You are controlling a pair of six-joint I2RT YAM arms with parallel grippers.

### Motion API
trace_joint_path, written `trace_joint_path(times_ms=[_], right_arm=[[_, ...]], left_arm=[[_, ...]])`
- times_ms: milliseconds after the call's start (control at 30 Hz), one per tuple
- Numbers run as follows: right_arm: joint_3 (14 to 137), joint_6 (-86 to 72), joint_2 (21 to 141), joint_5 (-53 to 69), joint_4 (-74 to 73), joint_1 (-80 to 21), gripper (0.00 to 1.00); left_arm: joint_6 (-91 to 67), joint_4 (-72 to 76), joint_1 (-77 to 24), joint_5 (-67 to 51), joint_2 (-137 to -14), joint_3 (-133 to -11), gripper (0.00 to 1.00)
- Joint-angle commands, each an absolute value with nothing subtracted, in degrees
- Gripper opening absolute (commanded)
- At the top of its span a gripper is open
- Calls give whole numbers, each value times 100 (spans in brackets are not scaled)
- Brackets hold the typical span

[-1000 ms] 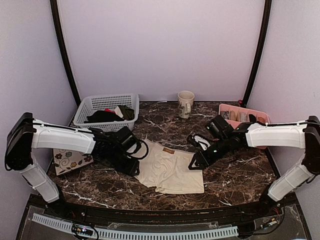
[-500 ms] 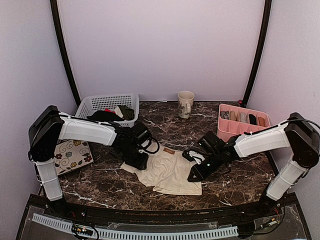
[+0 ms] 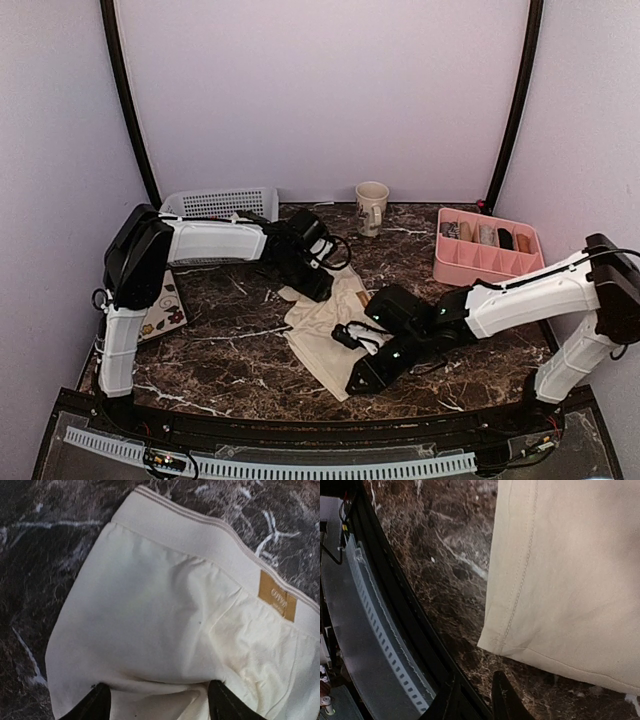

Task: Roll the underwear
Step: Rotate the underwear at the center of the board.

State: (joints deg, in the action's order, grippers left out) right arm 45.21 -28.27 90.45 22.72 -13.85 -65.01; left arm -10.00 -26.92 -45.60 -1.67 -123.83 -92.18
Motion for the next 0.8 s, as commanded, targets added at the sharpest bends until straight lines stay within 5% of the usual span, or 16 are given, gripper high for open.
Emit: trace_joint_path(times_ms=[0, 267, 767], right_arm=[[4858, -2738, 8180, 1871, -1752, -6065, 26], [5102, -1620, 8822, 2159, -2005, -5076, 25], [5692, -1913, 10792, 3599, -1352, -6207, 20]], left_arm=[[-549, -2850, -4544, -664, -12155, -9954, 71], [-978, -3052, -4533, -446, -11177, -9028, 73], [-1840, -2759, -4251, -225, -9463, -7138, 73]])
